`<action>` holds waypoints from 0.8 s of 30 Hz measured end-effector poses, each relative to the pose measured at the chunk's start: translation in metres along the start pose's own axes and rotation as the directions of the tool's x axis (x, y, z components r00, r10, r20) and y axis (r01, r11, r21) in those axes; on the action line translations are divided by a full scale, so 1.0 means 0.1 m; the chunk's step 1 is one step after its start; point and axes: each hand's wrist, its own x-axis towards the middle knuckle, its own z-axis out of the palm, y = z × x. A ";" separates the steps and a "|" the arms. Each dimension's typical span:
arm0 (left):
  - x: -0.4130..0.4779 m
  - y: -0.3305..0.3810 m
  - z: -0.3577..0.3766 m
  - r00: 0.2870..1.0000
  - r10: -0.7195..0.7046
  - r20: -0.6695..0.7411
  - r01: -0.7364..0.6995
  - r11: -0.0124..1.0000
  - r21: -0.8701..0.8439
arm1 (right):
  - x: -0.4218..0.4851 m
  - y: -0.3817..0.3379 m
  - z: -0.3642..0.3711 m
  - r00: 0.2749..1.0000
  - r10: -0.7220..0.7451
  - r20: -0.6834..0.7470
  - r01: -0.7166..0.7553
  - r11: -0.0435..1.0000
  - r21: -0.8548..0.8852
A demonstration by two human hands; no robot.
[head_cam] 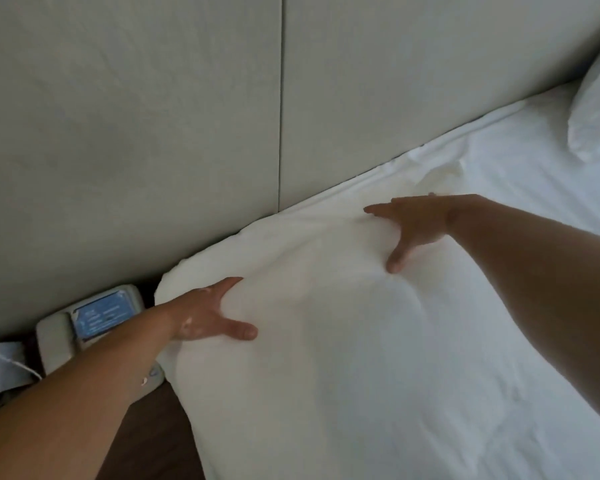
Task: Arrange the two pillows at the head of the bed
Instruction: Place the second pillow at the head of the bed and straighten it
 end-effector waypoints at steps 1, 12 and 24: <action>0.00 -0.03 0.00 1.000 -0.013 -0.009 0.013 1.000 -0.006 | 0.05 -0.04 0.09 1.000 -0.002 -0.007 0.002 1.000 -0.011; -0.59 0.35 0.01 0.948 0.118 -0.295 -0.101 0.992 0.073 | -0.60 -0.02 0.11 0.944 -0.075 -0.321 0.079 0.997 -0.001; -1.51 1.16 -0.88 0.734 0.326 -0.595 -0.120 0.926 0.359 | -1.39 -0.14 -0.95 0.784 -0.049 -0.618 0.092 0.995 0.038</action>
